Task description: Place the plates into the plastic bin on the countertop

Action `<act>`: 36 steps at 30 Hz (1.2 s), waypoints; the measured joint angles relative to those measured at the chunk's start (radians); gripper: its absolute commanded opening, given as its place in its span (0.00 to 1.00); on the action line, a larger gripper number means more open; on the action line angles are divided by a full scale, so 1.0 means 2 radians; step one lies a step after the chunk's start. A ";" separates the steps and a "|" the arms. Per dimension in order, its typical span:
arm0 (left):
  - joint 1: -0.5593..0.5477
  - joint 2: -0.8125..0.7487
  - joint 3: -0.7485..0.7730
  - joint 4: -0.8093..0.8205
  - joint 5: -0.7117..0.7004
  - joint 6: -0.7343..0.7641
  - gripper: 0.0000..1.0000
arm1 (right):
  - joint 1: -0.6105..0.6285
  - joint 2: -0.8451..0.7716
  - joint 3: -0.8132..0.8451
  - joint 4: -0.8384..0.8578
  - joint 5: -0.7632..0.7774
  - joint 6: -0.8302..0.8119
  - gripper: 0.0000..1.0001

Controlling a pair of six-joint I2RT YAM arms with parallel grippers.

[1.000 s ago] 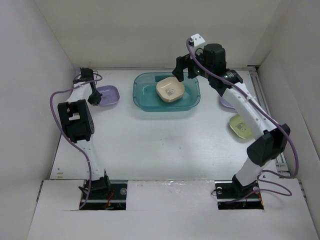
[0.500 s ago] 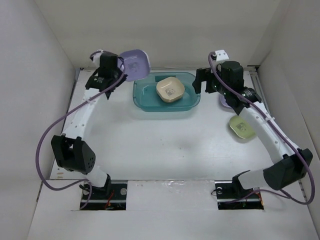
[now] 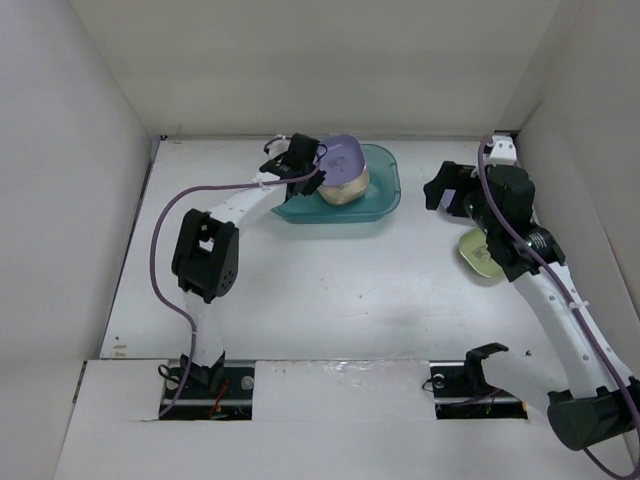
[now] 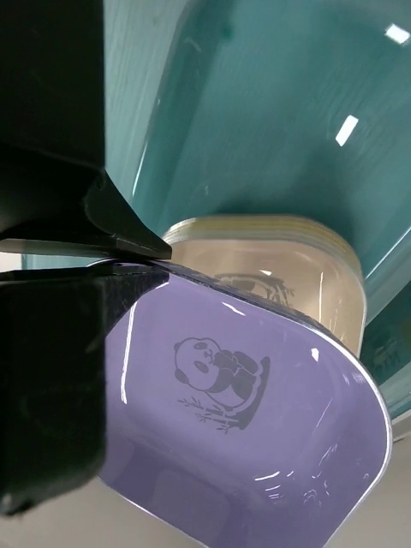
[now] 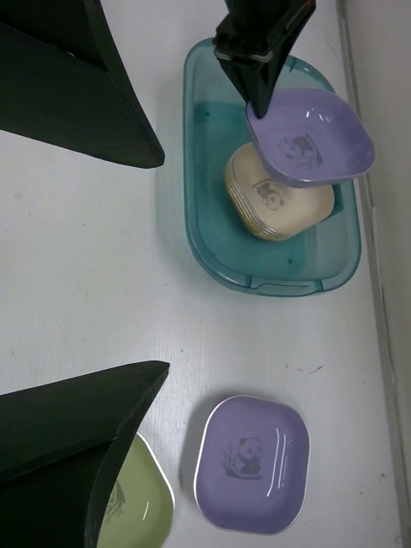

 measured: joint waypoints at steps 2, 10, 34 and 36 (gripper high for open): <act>-0.006 0.021 0.023 -0.006 -0.002 -0.023 0.00 | -0.007 -0.004 -0.005 -0.001 -0.001 0.003 1.00; -0.013 0.051 0.102 -0.036 -0.017 -0.084 0.04 | -0.029 -0.006 -0.006 -0.010 -0.010 0.004 1.00; -0.024 0.009 0.035 -0.036 0.004 -0.074 1.00 | -0.105 0.000 -0.045 -0.017 0.005 0.030 1.00; -0.031 -0.024 0.031 -0.031 0.010 -0.049 1.00 | -0.133 0.020 -0.067 -0.014 0.004 0.035 1.00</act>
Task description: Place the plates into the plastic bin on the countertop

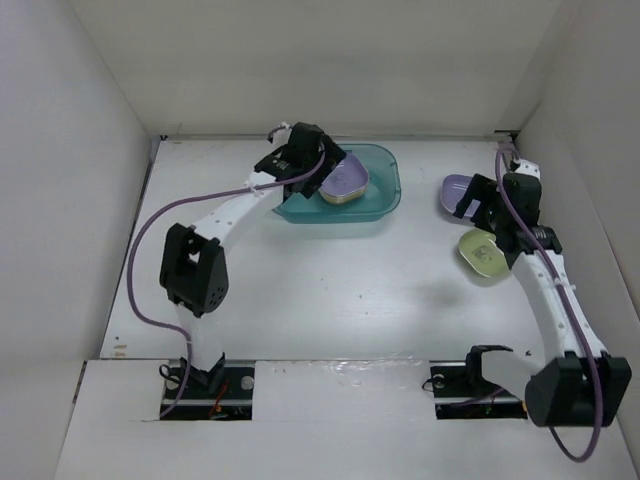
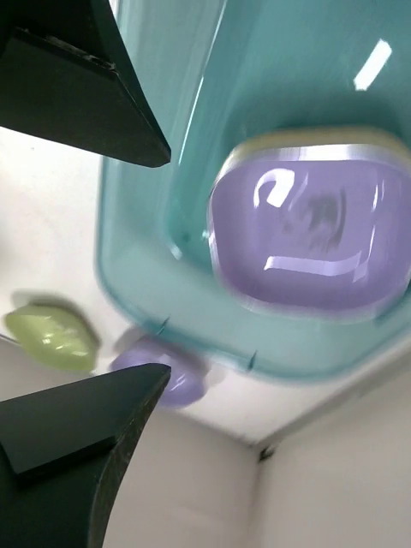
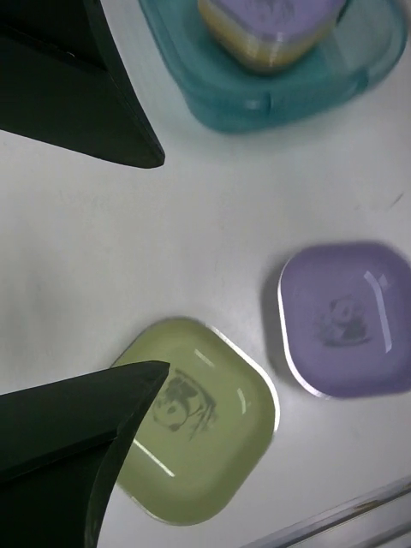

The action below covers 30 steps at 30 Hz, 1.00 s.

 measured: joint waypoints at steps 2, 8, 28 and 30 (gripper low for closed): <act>-0.005 -0.038 -0.001 0.010 0.010 0.029 1.00 | -0.031 0.033 -0.014 0.005 -0.008 0.000 1.00; -0.009 -0.147 -0.035 0.051 0.053 0.133 1.00 | -0.075 0.163 0.030 0.019 0.018 -0.002 0.99; -0.006 -0.268 -0.143 -0.003 0.097 0.283 1.00 | -0.133 0.533 0.297 -0.017 0.031 -0.011 0.58; -0.005 -0.277 -0.143 -0.004 0.095 0.286 1.00 | -0.129 0.543 0.326 -0.028 0.028 -0.012 0.38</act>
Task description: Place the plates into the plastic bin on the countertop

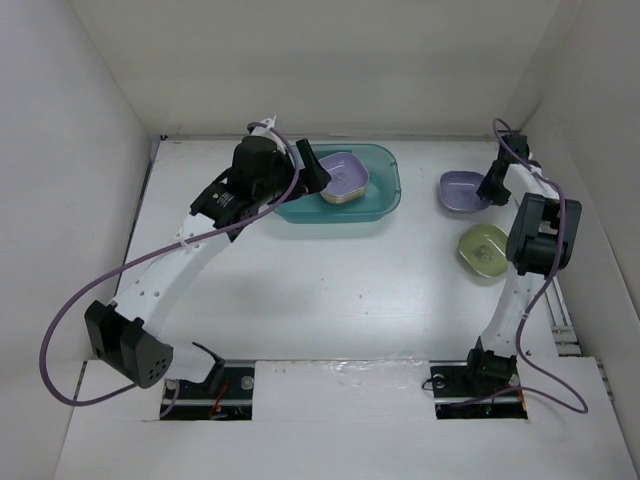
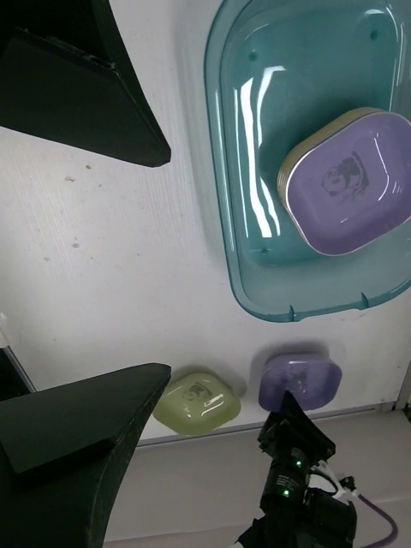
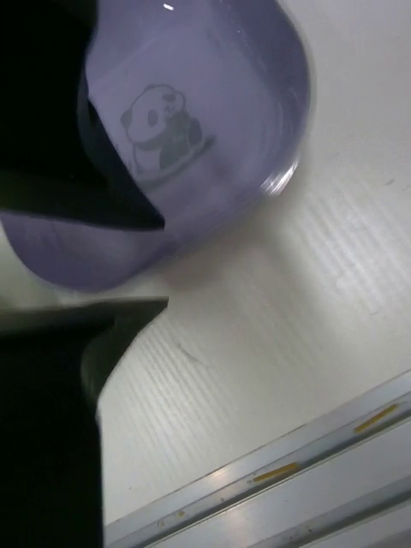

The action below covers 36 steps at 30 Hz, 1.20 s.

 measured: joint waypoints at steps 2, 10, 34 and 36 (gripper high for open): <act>0.004 -0.003 0.000 -0.005 0.000 0.001 1.00 | 0.004 0.012 0.033 -0.011 -0.002 -0.001 0.02; 0.016 -0.017 -0.034 -0.018 -0.035 0.003 1.00 | 0.025 -0.008 0.050 -0.004 -0.022 0.030 0.00; 0.093 -0.027 -0.088 -0.032 -0.080 -0.014 1.00 | 0.263 0.091 0.372 -0.053 -0.232 -0.114 0.00; 0.092 -0.027 -0.088 -0.033 -0.078 -0.012 1.00 | 0.265 0.115 0.361 -0.069 -0.235 -0.126 0.00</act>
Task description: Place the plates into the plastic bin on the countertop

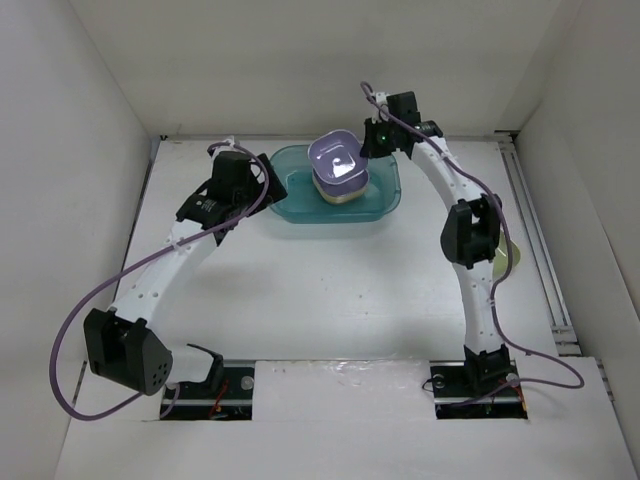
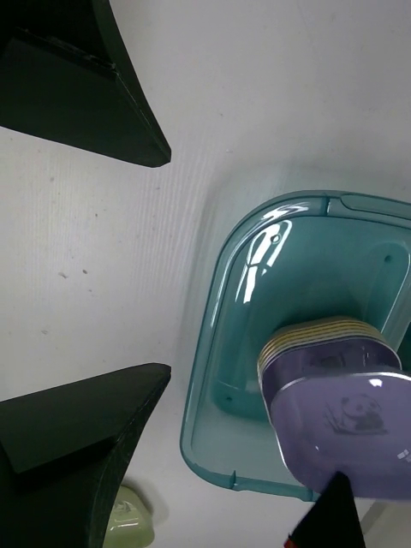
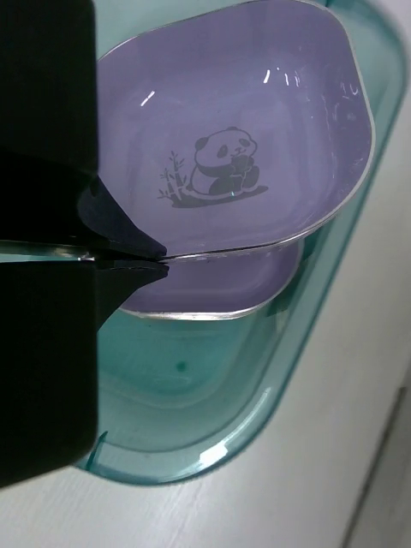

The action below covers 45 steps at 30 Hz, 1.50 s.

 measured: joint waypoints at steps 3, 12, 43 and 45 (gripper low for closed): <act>0.000 0.000 0.000 0.000 0.000 0.002 1.00 | 0.000 0.018 -0.019 -0.008 -0.002 -0.008 0.00; 0.000 -0.005 -0.011 0.006 0.009 0.005 1.00 | 0.000 0.017 -0.035 0.009 -0.012 -0.006 1.00; -0.142 0.026 -0.065 0.104 0.087 0.003 1.00 | -0.321 -0.602 -0.826 0.107 0.249 0.194 0.94; -0.141 0.026 -0.065 0.106 0.090 0.003 1.00 | -0.323 -0.572 -0.830 0.122 0.247 0.196 0.92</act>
